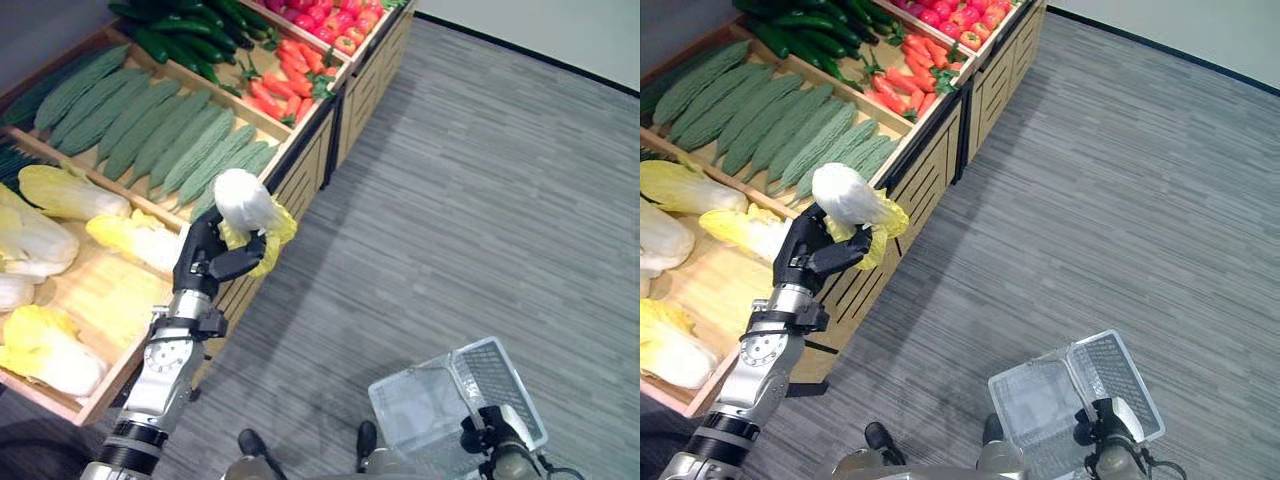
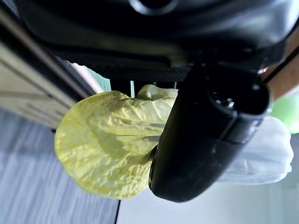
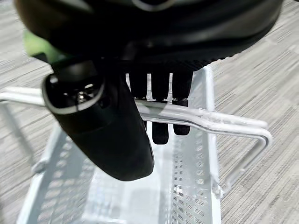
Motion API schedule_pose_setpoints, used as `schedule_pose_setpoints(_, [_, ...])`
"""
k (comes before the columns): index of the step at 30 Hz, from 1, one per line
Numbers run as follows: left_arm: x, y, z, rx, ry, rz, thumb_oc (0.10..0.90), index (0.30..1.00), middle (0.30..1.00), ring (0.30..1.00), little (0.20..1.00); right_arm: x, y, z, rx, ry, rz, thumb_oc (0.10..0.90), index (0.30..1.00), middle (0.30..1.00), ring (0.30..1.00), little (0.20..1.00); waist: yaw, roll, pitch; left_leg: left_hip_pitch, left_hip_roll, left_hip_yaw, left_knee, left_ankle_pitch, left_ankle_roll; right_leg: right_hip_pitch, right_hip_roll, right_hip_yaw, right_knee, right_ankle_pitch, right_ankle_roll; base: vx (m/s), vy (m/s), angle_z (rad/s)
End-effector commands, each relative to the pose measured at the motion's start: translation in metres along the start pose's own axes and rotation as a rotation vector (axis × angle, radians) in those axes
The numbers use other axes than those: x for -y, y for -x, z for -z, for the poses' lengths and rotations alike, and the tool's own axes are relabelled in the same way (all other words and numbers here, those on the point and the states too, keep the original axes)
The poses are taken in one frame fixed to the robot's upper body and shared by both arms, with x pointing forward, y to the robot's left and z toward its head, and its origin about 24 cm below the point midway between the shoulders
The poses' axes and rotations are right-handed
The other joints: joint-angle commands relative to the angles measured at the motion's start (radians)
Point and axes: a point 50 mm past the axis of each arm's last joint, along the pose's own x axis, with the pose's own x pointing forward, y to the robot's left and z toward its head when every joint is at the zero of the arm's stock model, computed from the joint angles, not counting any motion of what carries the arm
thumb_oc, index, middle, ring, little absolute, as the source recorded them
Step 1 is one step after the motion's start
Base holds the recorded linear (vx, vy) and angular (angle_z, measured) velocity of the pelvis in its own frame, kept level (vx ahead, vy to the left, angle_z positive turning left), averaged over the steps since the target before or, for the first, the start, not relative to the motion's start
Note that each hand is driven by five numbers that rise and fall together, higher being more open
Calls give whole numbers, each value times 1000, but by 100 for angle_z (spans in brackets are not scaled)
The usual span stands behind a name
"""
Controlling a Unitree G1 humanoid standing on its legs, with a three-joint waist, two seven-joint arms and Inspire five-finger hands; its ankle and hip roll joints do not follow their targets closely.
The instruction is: Get the vegetables into the basket
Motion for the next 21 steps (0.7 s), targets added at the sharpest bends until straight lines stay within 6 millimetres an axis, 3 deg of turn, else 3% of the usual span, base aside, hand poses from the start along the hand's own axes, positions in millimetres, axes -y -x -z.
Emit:
schedule_pose_setpoints(1, [11,-20,-61,312,11,72,400,300,300,300,300,27,-5,4,-5,4,107,400,300,300,300,300,19,5,-17,-50,34,-42,40,0,-100,17,-30,-3,63,-61,72,-9,-220,-24])
schedule_pose_setpoints(8, [30,-27,-57,302,64,112,400,300,300,300,300,42,-2,28,-95,-19,173,400,300,300,300,300,-17,61,12,-41,88,-57,19,86,-156,17,31,18,78,-101,24,-14,-203,-4])
schedule_pose_setpoints(10, [39,-30,-55,298,73,138,400,300,300,300,300,51,-1,34,-114,-27,206,400,300,300,300,300,-22,71,27,-49,102,-118,55,110,-176,26,55,39,78,-110,1,-24,-211,3])
schedule_pose_setpoints(11, [40,-31,-56,304,77,140,400,300,300,300,300,55,-2,32,-107,-28,221,400,300,300,300,300,-18,73,38,-66,95,-166,74,116,-160,10,62,48,82,-97,-11,-72,-116,-12])
schedule_pose_setpoints(12, [41,-31,-56,305,77,140,400,300,300,300,300,56,-2,32,-107,-28,222,400,300,300,300,300,-19,74,37,-69,96,-168,76,115,-159,9,62,46,83,-97,-11,-84,-75,-31])
schedule_pose_setpoints(13, [45,-31,-60,328,80,150,400,300,300,300,300,66,-5,28,-105,-31,255,400,300,300,300,300,3,71,45,-104,17,-378,72,85,-135,-10,59,90,90,-90,-10,1,-44,-77])
schedule_pose_setpoints(14, [45,-31,-62,337,79,147,400,300,300,300,300,68,-7,25,-100,-29,262,400,300,300,300,300,22,67,47,-125,-28,-483,46,49,-117,-21,55,120,99,-89,-7,152,-25,-95])
schedule_pose_setpoints(15, [40,-30,-67,370,61,116,400,300,300,300,300,74,-11,11,-50,3,273,400,300,300,300,300,69,58,43,-178,-89,-770,-20,59,-110,-53,80,247,116,-80,3,208,64,-188])
schedule_pose_setpoints(16, [35,-27,-67,368,65,111,400,300,300,300,300,72,-12,6,-28,24,254,400,300,300,300,300,75,56,41,-170,-106,-784,0,29,-99,-57,86,293,137,-92,6,255,173,-204])
schedule_pose_setpoints(21, [39,-24,-62,341,91,150,400,300,300,300,300,65,-10,12,-39,35,214,400,300,300,300,300,61,42,7,-131,-134,-698,-2,-7,-65,-50,31,327,131,-87,38,109,246,-95])
